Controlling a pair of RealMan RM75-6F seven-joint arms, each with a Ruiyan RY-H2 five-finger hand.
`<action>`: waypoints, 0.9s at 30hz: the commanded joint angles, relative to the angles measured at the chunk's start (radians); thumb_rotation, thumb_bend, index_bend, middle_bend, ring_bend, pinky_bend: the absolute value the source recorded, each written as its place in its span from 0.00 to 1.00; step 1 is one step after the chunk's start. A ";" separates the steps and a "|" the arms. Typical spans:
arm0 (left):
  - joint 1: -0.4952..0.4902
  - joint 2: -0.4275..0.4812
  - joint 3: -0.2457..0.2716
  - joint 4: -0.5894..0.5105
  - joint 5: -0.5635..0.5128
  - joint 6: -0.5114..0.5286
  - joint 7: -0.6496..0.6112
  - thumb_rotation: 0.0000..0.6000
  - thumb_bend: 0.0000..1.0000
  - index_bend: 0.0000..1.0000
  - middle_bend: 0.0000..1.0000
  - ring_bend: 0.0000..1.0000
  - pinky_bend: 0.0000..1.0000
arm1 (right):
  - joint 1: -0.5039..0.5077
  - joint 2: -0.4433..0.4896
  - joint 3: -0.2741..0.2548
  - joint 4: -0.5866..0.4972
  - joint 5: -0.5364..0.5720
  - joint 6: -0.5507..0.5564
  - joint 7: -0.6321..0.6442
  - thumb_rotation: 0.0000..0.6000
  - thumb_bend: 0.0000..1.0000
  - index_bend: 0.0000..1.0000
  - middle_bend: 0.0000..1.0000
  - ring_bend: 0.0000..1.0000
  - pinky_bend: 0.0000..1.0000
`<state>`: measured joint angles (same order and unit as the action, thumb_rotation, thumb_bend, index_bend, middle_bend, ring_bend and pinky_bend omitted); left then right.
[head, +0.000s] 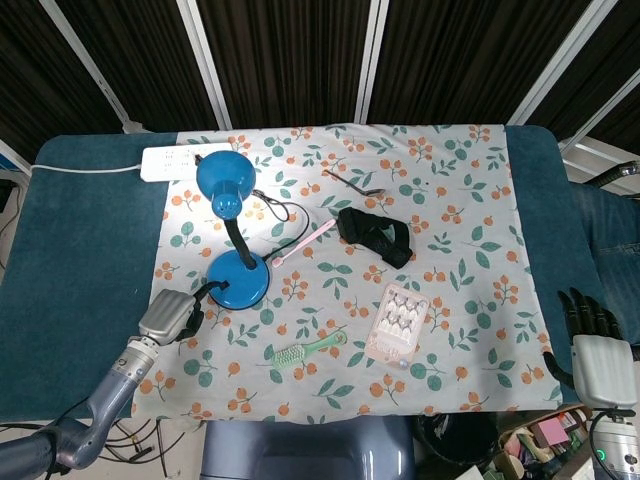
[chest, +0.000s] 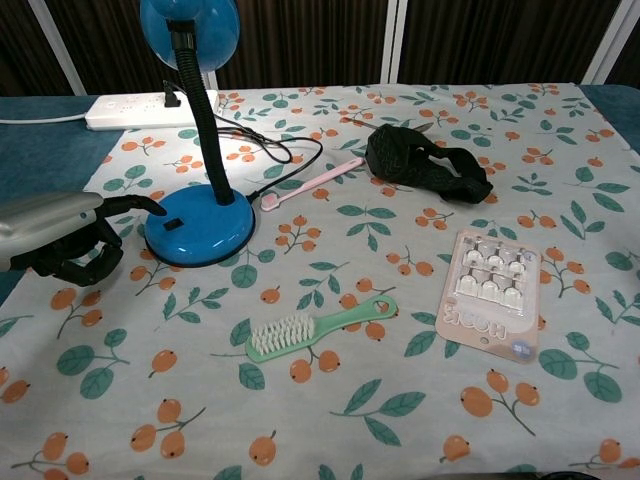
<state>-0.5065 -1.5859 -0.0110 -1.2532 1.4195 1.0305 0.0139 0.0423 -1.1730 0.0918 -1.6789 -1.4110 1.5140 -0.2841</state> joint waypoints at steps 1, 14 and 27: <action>-0.001 -0.004 0.001 0.007 -0.005 -0.009 0.005 1.00 0.61 0.15 0.77 0.89 0.97 | 0.000 0.001 0.000 -0.001 0.002 -0.002 0.001 1.00 0.18 0.00 0.04 0.06 0.13; -0.009 -0.009 -0.006 0.017 -0.008 -0.019 0.015 1.00 0.61 0.15 0.77 0.89 0.97 | 0.000 0.001 0.000 -0.003 0.003 -0.001 0.001 1.00 0.18 0.00 0.04 0.06 0.13; -0.020 -0.013 -0.005 0.014 -0.007 -0.034 0.039 1.00 0.61 0.15 0.77 0.89 0.97 | 0.000 0.002 0.000 -0.003 0.002 -0.002 0.001 1.00 0.18 0.00 0.04 0.06 0.13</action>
<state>-0.5264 -1.5983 -0.0160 -1.2392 1.4124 0.9971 0.0528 0.0426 -1.1707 0.0914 -1.6824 -1.4085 1.5124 -0.2828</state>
